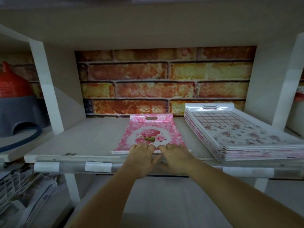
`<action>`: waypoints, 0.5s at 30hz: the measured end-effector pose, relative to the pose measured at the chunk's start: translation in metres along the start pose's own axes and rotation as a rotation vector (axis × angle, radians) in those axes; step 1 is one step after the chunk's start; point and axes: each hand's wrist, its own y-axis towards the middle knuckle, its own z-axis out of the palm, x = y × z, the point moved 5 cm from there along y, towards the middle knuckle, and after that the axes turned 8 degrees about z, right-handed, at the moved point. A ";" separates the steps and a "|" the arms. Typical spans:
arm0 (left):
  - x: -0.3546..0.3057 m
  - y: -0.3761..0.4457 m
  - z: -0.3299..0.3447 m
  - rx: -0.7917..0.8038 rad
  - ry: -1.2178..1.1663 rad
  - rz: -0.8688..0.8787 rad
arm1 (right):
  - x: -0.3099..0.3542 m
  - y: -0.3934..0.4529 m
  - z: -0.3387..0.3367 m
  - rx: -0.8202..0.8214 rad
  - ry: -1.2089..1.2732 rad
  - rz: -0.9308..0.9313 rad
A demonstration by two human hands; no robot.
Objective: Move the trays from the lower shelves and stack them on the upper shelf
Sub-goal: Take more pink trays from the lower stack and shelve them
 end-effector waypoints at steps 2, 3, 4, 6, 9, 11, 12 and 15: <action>0.000 -0.001 0.001 -0.011 0.002 0.003 | 0.000 0.000 0.002 -0.009 -0.012 0.009; 0.000 -0.001 0.001 -0.014 0.000 0.005 | 0.000 0.000 0.002 -0.010 -0.016 0.014; 0.000 -0.001 0.001 -0.017 -0.003 0.005 | 0.000 0.000 0.003 -0.009 -0.017 0.017; 0.001 -0.001 0.001 -0.021 -0.014 0.006 | 0.000 0.000 0.003 -0.005 -0.016 0.021; 0.001 0.000 -0.001 -0.011 -0.074 0.006 | -0.001 0.002 0.003 0.021 -0.006 0.029; 0.003 0.002 -0.004 -0.026 -0.165 -0.015 | -0.001 0.003 0.001 0.076 0.040 0.040; 0.004 0.003 -0.008 -0.044 -0.214 -0.031 | -0.002 0.004 -0.001 0.106 0.079 0.050; 0.008 0.005 -0.018 -0.096 -0.282 -0.063 | -0.002 0.004 -0.013 0.112 0.252 0.080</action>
